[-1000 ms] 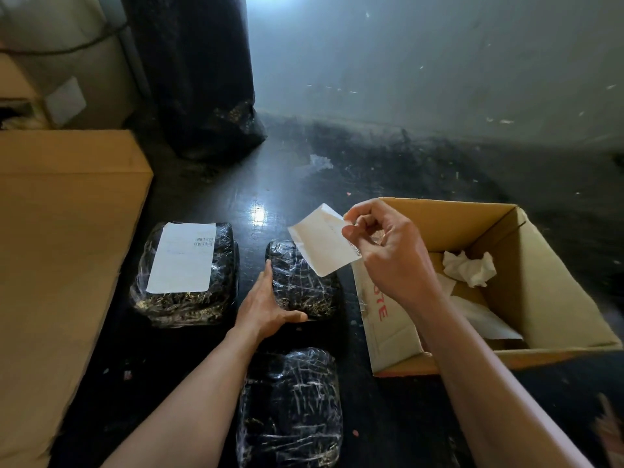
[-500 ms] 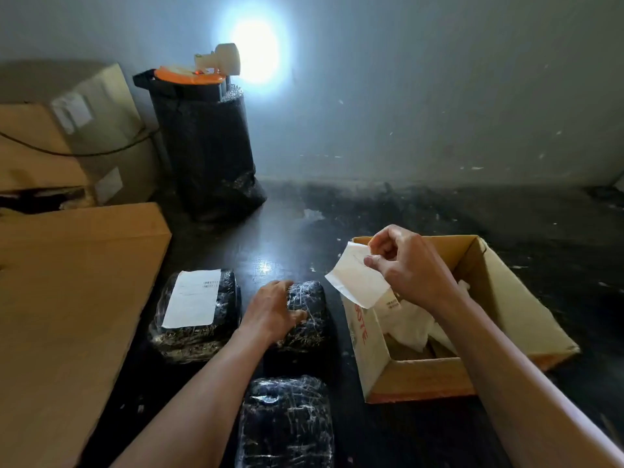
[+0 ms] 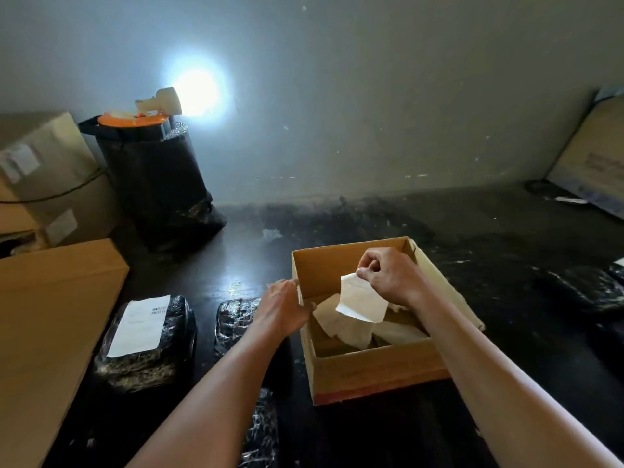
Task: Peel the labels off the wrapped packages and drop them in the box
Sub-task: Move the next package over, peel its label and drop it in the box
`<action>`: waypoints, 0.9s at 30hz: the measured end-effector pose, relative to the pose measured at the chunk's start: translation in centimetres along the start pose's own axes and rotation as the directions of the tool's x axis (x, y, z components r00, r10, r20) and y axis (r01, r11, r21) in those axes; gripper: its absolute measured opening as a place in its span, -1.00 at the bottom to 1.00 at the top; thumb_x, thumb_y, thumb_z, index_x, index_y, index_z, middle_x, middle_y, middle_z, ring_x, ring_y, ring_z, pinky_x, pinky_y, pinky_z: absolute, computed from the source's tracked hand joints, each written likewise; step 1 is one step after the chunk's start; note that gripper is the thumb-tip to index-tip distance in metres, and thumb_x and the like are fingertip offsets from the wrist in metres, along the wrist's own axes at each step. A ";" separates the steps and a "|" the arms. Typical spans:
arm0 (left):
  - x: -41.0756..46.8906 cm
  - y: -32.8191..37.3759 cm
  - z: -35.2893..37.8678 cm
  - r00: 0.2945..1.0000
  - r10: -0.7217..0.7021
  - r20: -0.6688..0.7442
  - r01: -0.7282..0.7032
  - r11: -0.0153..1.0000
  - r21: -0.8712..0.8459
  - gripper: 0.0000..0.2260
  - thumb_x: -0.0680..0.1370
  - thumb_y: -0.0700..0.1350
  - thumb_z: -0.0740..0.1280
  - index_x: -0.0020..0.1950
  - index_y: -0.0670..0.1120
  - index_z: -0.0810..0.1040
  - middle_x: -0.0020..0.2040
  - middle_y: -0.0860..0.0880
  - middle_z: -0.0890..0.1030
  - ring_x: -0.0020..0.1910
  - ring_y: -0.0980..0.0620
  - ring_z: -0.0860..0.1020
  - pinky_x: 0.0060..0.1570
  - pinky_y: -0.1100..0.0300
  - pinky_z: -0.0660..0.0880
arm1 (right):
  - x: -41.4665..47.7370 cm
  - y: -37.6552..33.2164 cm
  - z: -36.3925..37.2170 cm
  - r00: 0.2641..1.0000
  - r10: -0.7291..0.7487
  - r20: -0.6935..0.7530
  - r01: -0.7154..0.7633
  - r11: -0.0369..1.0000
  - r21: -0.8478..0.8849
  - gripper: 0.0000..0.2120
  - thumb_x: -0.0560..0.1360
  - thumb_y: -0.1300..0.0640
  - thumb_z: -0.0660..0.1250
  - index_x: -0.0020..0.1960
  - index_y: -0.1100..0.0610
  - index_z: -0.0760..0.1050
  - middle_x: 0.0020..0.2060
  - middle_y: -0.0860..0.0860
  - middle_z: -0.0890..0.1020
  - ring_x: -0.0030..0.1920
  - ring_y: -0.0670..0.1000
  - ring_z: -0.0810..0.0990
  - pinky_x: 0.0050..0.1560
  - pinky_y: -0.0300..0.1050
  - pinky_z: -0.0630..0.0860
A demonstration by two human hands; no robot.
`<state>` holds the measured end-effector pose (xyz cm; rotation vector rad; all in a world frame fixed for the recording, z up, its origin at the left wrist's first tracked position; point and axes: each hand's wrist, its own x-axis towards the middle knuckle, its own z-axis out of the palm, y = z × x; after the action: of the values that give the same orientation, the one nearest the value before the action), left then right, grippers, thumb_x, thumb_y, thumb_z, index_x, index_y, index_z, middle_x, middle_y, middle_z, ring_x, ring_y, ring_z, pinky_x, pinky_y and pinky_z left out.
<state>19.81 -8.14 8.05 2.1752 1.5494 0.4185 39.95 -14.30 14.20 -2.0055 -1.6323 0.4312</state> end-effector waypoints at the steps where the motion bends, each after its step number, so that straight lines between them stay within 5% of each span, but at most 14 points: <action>1: -0.2 0.1 0.8 1.000 -0.025 0.007 0.025 1.000 -0.015 -0.52 0.54 0.02 0.47 0.42 -0.08 0.50 0.27 -0.13 0.61 0.21 -0.13 0.58 0.15 0.02 0.54 | 0.0 0.7 0.2 1.000 0.005 0.012 -0.005 1.000 0.003 -0.90 0.55 0.02 0.43 -0.10 -0.11 0.52 -0.09 -0.11 0.66 -0.04 -0.04 0.64 0.24 0.28 0.53; 6: -1.2 -0.1 4.0 0.992 -0.126 0.024 0.127 0.988 -0.090 -0.49 0.58 0.01 0.42 0.51 0.06 0.38 0.30 -0.13 0.58 0.29 -0.14 0.52 0.24 -0.02 0.47 | 0.1 3.4 1.4 0.999 0.009 0.044 -0.011 0.999 0.030 -0.89 0.56 0.02 0.42 -0.11 -0.12 0.52 -0.10 -0.14 0.65 -0.01 -0.03 0.63 0.29 0.36 0.45; 11: -1.7 -0.3 6.2 0.972 -0.232 0.046 0.233 0.911 -0.339 -0.39 0.68 -0.04 0.29 0.67 0.10 0.08 0.46 -0.09 0.49 0.43 -0.14 0.46 0.42 -0.09 0.38 | 0.1 4.9 2.4 0.997 -0.001 0.083 0.004 1.000 -0.031 -0.89 0.56 0.03 0.41 -0.09 -0.13 0.50 -0.03 -0.11 0.68 0.00 -0.01 0.64 0.35 0.33 0.39; 14: -2.1 0.2 6.2 0.967 -0.247 0.060 0.245 0.844 -0.476 -0.45 0.71 -0.11 0.24 0.64 0.15 0.13 0.33 0.06 0.51 0.29 -0.02 0.53 0.34 0.00 0.45 | 0.5 5.8 3.0 0.994 -0.029 0.108 0.033 0.999 -0.036 -0.93 0.56 0.04 0.42 -0.06 -0.10 0.54 -0.02 -0.09 0.68 -0.01 -0.04 0.63 0.21 0.09 0.54; 17: -1.9 0.2 6.2 0.967 -0.246 0.060 0.240 0.818 -0.522 -0.47 0.70 -0.10 0.26 0.63 0.16 0.17 0.38 -0.04 0.56 0.15 0.08 0.52 0.22 0.12 0.48 | 1.1 6.2 3.6 0.993 -0.060 0.105 0.064 0.997 -0.037 -0.97 0.56 0.06 0.42 -0.06 -0.06 0.59 0.00 -0.10 0.60 0.01 -0.06 0.59 -0.05 -0.23 0.50; 21: -1.5 -0.4 6.5 0.962 -0.242 0.124 0.270 0.796 -0.542 -0.44 0.72 -0.06 0.22 0.65 0.21 0.06 0.48 0.02 0.46 0.34 0.04 0.49 0.32 0.10 0.45 | 1.8 6.2 4.1 0.990 -0.092 0.106 0.097 0.995 -0.036 -0.93 0.55 0.04 0.43 -0.10 -0.09 0.56 0.00 -0.11 0.61 0.01 -0.04 0.60 0.13 0.04 0.61; 27: -1.4 -1.2 7.4 0.960 -0.229 0.161 0.277 0.700 -0.658 -0.42 0.71 -0.08 0.23 0.62 0.31 0.07 0.54 0.02 0.41 0.43 -0.03 0.48 0.40 -0.09 0.45 | 2.7 6.5 4.8 0.986 -0.126 0.107 0.144 0.972 -0.186 -0.95 0.53 -0.05 0.43 -0.08 -0.10 0.63 -0.05 -0.12 0.70 0.08 -0.03 0.61 0.29 0.17 0.35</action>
<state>21.96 -10.41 1.10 1.3723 1.3434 0.6840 43.18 -11.66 6.75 -2.0213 -1.9211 0.3327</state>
